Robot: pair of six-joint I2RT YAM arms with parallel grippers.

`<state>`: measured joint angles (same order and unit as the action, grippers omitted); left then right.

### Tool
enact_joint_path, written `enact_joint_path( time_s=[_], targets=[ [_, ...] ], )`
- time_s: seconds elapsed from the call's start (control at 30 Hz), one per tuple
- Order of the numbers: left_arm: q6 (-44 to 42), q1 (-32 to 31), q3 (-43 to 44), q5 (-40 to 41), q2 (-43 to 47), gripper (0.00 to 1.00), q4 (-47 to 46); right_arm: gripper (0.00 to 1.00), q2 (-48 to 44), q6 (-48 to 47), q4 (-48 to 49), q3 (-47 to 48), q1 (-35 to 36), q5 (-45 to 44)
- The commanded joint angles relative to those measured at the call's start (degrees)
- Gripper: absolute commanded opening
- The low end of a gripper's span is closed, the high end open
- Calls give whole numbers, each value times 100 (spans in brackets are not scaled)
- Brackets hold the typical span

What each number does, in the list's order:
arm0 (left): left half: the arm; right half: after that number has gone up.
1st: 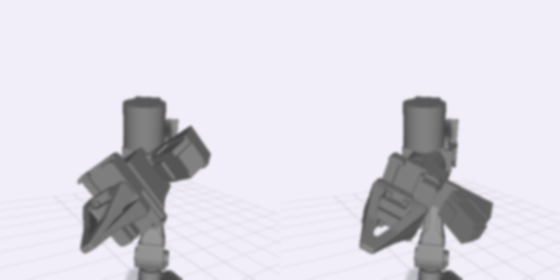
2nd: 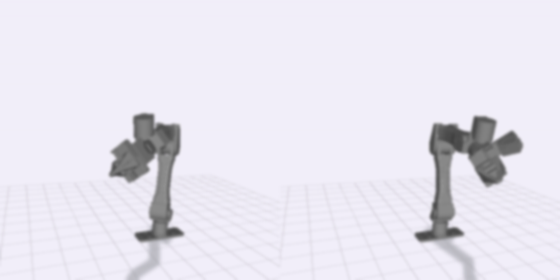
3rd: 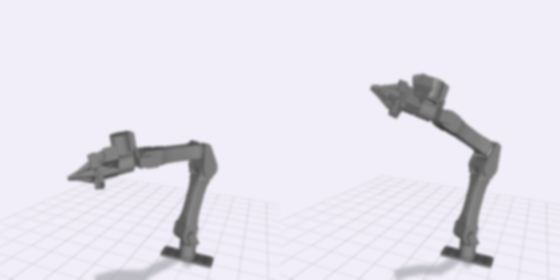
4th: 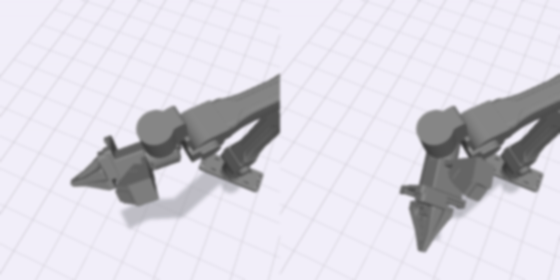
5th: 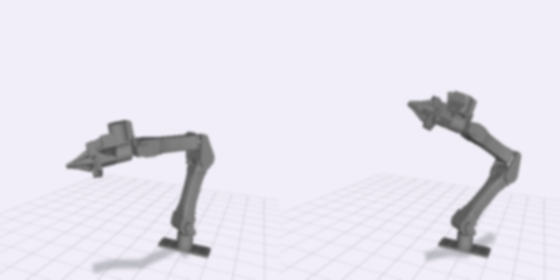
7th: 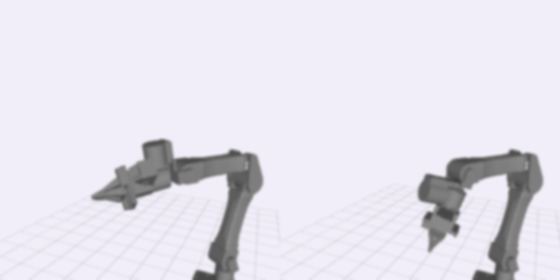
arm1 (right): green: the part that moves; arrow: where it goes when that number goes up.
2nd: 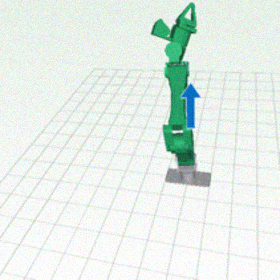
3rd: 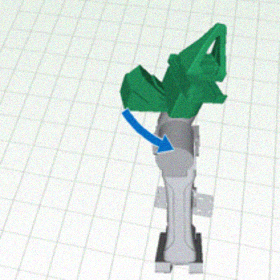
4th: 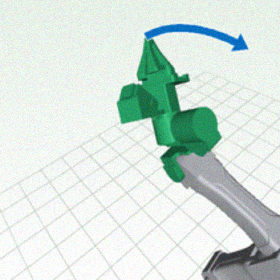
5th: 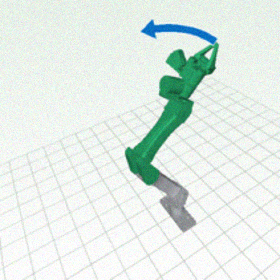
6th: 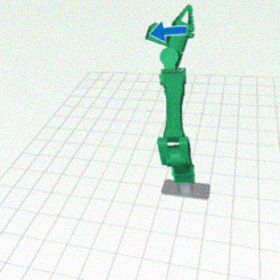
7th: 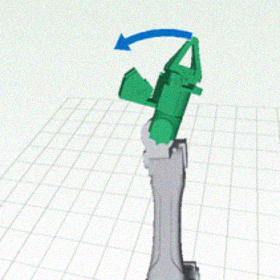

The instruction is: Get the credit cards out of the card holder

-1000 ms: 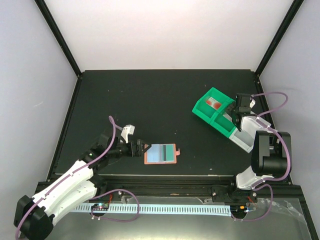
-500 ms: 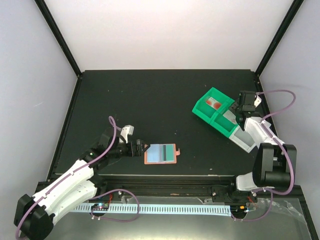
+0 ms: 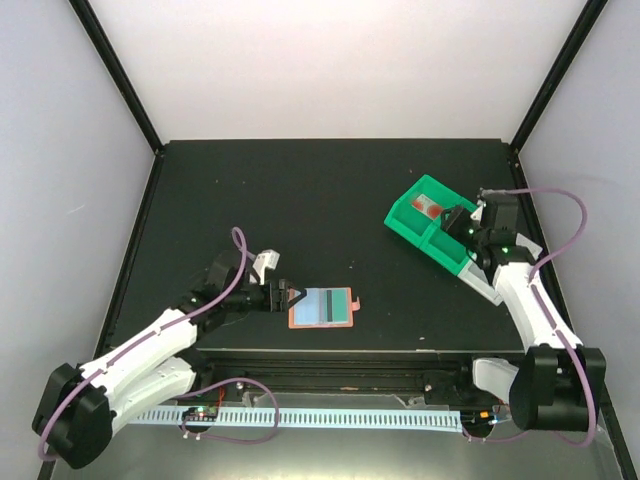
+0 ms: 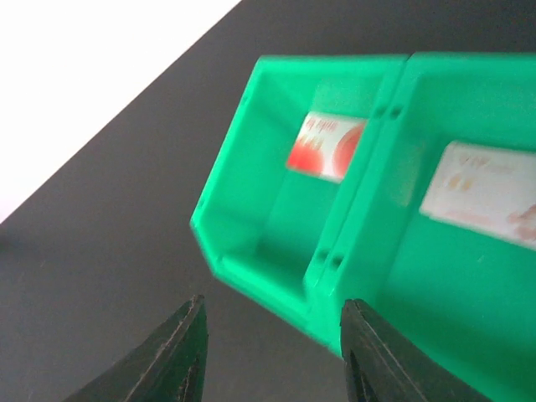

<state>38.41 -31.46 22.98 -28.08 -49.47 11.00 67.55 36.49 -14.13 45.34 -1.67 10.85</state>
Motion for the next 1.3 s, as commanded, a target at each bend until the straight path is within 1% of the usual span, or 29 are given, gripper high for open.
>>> enact_joint_path(
  time_s=[0.0,0.07,0.1,0.3,0.37,0.47,0.63,0.7,0.83,1.0,1.1,1.27],
  targets=[
    [-85,28,10,-370,-230,71,-519,46,-430,-170,-7,-420,292,986],
    [-63,28,-35,-395,-325,65,-651,46,-559,-244,95,-671,503,1043],
    [-54,28,-53,-378,-379,63,-698,46,-608,-247,133,-788,619,1046],
    [19,31,-201,-594,-776,63,-1165,46,-638,-27,352,-1326,1585,957],
    [79,27,-295,-716,-868,62,-1384,46,-695,88,424,-1445,2019,840],
    [158,30,-414,-787,-978,61,-1584,47,-809,331,603,-1649,2850,606],
    [294,25,-575,-844,-1078,59,-1838,47,-925,833,907,-1920,3892,281],
    [356,18,-637,-883,-1100,59,-1951,47,-889,999,1056,-1958,4288,149],
    [424,18,-730,-891,-1170,59,-2112,47,-575,1162,1081,-1748,5017,-140],
    [488,19,-824,-844,-1289,59,-2188,47,-102,1265,1302,-1576,5469,-428],
    [519,19,-857,-840,-1324,59,-2188,47,397,1177,1272,-1352,5688,-590],
    [518,18,-856,-836,-1361,59,-2163,47,999,1169,1468,-1209,5810,-524]
  ],
)
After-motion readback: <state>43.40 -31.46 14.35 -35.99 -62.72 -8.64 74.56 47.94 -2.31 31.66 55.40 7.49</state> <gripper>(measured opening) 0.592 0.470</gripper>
